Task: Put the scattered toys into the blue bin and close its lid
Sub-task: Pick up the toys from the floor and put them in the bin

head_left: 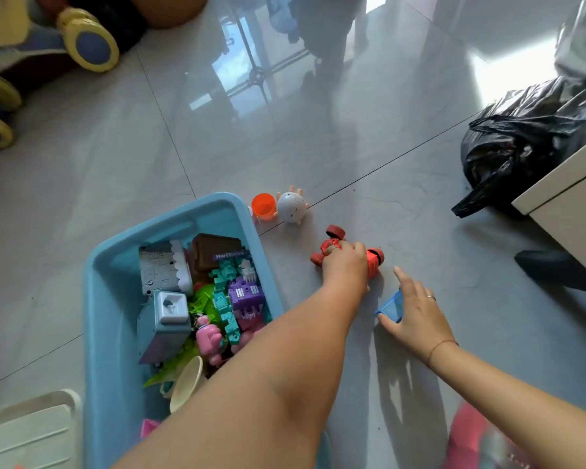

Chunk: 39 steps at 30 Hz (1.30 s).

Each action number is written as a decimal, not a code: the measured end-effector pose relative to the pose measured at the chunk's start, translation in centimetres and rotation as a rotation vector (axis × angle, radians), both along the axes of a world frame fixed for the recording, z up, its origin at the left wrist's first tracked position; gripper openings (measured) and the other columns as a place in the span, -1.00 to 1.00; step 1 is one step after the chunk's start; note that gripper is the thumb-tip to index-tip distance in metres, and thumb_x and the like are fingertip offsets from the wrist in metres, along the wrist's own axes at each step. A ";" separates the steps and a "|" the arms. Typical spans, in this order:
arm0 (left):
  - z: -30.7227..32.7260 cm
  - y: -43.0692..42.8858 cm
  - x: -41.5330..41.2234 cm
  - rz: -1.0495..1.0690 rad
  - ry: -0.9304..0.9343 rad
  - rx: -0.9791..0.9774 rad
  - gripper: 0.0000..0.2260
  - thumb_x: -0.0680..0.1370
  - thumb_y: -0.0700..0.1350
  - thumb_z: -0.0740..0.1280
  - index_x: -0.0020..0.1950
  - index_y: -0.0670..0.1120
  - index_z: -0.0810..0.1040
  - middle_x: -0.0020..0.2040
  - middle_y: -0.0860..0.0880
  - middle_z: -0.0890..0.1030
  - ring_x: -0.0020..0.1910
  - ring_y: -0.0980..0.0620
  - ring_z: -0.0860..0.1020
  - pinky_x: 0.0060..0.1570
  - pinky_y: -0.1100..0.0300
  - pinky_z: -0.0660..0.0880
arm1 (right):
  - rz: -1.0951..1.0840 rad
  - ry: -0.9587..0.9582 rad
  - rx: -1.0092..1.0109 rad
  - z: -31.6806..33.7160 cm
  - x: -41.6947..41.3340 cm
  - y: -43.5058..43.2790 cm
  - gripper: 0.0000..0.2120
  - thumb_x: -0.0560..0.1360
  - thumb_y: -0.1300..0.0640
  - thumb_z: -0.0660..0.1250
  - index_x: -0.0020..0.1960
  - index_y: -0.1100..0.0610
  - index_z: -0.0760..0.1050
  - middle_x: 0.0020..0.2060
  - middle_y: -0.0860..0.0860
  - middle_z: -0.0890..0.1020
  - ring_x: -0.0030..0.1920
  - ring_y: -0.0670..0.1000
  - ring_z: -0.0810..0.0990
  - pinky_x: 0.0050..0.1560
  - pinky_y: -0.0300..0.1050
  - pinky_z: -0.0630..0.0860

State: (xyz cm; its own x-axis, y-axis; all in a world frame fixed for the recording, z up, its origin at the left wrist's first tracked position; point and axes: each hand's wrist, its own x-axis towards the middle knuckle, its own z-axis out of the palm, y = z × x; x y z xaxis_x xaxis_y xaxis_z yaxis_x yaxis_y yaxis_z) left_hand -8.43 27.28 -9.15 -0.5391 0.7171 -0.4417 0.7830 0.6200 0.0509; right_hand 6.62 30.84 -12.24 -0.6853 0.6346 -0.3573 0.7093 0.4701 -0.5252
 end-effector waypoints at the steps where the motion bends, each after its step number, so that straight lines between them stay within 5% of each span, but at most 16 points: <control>1: 0.5 -0.1 0.6 -0.001 -0.024 0.022 -0.51 0.42 -0.05 0.43 0.25 -0.16 0.34 0.23 -0.18 0.44 0.17 -0.20 0.49 -0.14 0.08 0.40 | -0.040 0.034 -0.033 0.1 0.6 -0.3 -0.15 0.36 0.03 0.43 0.51 0.07 0.05 0.20 0.14 0.44 0.21 0.18 0.39 0.25 -0.01 0.34; 6: 5.3 -1.7 3.2 0.267 -0.245 0.280 -0.69 0.39 0.03 0.39 -0.04 -0.11 0.39 -0.10 -0.12 0.57 -0.07 -0.18 0.57 -0.29 0.15 0.33 | -0.264 0.290 -0.095 3.6 1.1 -0.4 -0.19 0.30 0.01 0.49 0.44 0.07 0.17 0.16 0.13 0.50 0.15 0.15 0.49 0.18 0.04 0.44; 10: 12.1 -6.0 3.5 0.614 -0.388 0.664 -0.69 0.37 0.12 0.42 0.00 -0.01 0.49 -0.15 0.01 0.64 -0.18 0.00 0.61 -0.21 0.10 0.55 | -0.360 0.546 -0.088 10.4 0.1 0.6 -0.22 0.27 -0.14 0.36 0.41 0.04 0.19 0.13 0.01 0.47 0.10 -0.02 0.46 0.11 -0.12 0.43; 13: 16.4 -12.0 1.7 0.878 -0.652 0.999 -0.67 0.38 0.09 0.45 0.02 -0.06 0.52 -0.20 -0.03 0.63 -0.23 -0.03 0.64 -0.32 0.06 0.61 | -0.244 0.653 -0.094 15.5 -1.0 0.8 -0.30 0.29 -0.13 0.36 0.37 -0.03 0.22 0.15 -0.03 0.48 0.09 -0.07 0.47 0.06 -0.27 0.46; 17: 19.7 -21.2 -1.3 1.067 -0.868 1.157 -0.62 0.38 0.10 0.37 -0.03 -0.19 0.51 -0.36 -0.08 0.59 -0.43 0.01 0.50 -0.48 0.24 0.42 | 0.150 0.617 -0.171 20.7 -4.0 -1.7 -0.35 0.31 -0.02 0.45 0.33 -0.10 0.25 0.12 -0.09 0.51 0.09 -0.19 0.50 0.10 -0.44 0.44; 21: 21.2 -30.0 -3.2 1.157 -0.823 0.970 -0.67 0.38 0.15 0.32 -0.12 -0.11 0.56 -0.42 -0.02 0.57 -0.46 0.08 0.50 -0.46 0.29 0.42 | 0.571 0.440 -0.152 23.0 -6.5 -6.7 -0.33 0.29 -0.11 0.41 0.34 -0.08 0.25 0.21 -0.12 0.46 0.17 -0.18 0.46 0.25 -0.23 0.41; 23: 21.0 -33.1 -4.1 1.161 -0.773 0.709 -0.52 0.23 0.23 0.35 -0.10 -0.14 0.57 -0.47 -0.04 0.52 -0.53 0.09 0.43 -0.49 0.28 0.33 | 0.767 0.329 -0.076 22.7 -7.2 -9.1 -0.32 0.34 -0.03 0.43 0.38 -0.01 0.23 0.28 -0.07 0.43 0.25 -0.09 0.43 0.30 -0.15 0.37; 26: 20.2 -35.1 -4.0 1.084 -0.709 0.373 -0.61 0.22 0.16 0.33 -0.13 -0.09 0.57 -0.44 0.01 0.50 -0.53 0.15 0.44 -0.51 0.34 0.32 | 0.884 0.235 0.008 21.1 -8.5 -12.1 -0.29 0.36 0.04 0.39 0.43 0.01 0.17 0.35 0.01 0.39 0.31 0.03 0.39 0.33 -0.06 0.36; 29: 19.0 -35.3 -3.2 1.054 -0.589 0.376 -0.43 0.11 0.32 0.33 -0.10 -0.07 0.59 -0.23 -0.04 0.61 -0.22 0.05 0.54 -0.22 0.21 0.42 | 0.816 0.193 0.080 18.7 -9.5 -14.5 -0.27 0.39 0.02 0.36 0.47 -0.01 0.12 0.38 0.00 0.38 0.38 0.03 0.34 0.44 -0.05 0.21; 32: 17.5 -34.9 -1.9 0.854 -0.079 0.354 -0.33 0.33 0.36 0.20 0.33 0.01 0.46 0.29 -0.05 0.50 0.29 -0.09 0.39 0.27 0.05 0.30 | 0.562 0.214 0.126 16.7 -8.7 -16.8 -0.32 0.40 -0.02 0.34 0.46 -0.02 0.16 0.41 -0.03 0.34 0.45 0.01 0.25 0.50 0.06 0.05; 35: 16.3 -33.6 0.7 0.708 0.056 0.472 -0.39 0.51 0.23 0.06 0.48 -0.05 0.27 0.48 -0.05 0.31 0.46 -0.07 0.20 0.44 0.03 0.08 | 0.303 0.228 0.221 15.6 -7.0 -19.2 -0.34 0.41 -0.02 0.34 0.46 0.04 0.21 0.45 0.02 0.28 0.47 0.07 0.21 0.50 0.13 0.02; 37: 14.4 -33.4 2.7 0.598 0.078 0.318 -0.27 0.49 0.33 -0.17 0.54 -0.07 0.10 0.56 -0.06 0.09 0.55 -0.04 -0.03 0.47 0.02 -0.16 | 0.186 0.182 0.264 15.1 -5.8 -20.1 -0.35 0.46 -0.05 0.30 0.48 0.03 0.17 0.50 0.02 0.19 0.51 0.07 0.11 0.48 0.15 -0.13; 39: 12.1 -34.0 3.4 0.470 0.098 0.185 -0.21 0.50 0.37 -0.23 0.51 -0.15 0.19 0.55 -0.14 0.12 0.54 -0.09 0.01 0.46 -0.08 -0.09 | 0.117 0.142 0.211 14.9 -4.9 -20.4 -0.35 0.51 -0.09 0.24 0.51 0.01 0.08 0.53 -0.01 0.10 0.52 0.05 0.07 0.47 0.16 -0.08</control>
State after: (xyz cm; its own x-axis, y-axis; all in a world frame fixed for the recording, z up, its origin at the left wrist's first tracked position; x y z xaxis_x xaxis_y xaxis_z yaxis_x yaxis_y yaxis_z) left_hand -5.00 -6.75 2.91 -0.8545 0.4489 -0.2615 0.4287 0.8936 0.1333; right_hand 1.68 10.46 2.66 -0.7918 0.5987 -0.1210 0.5704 0.6538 -0.4972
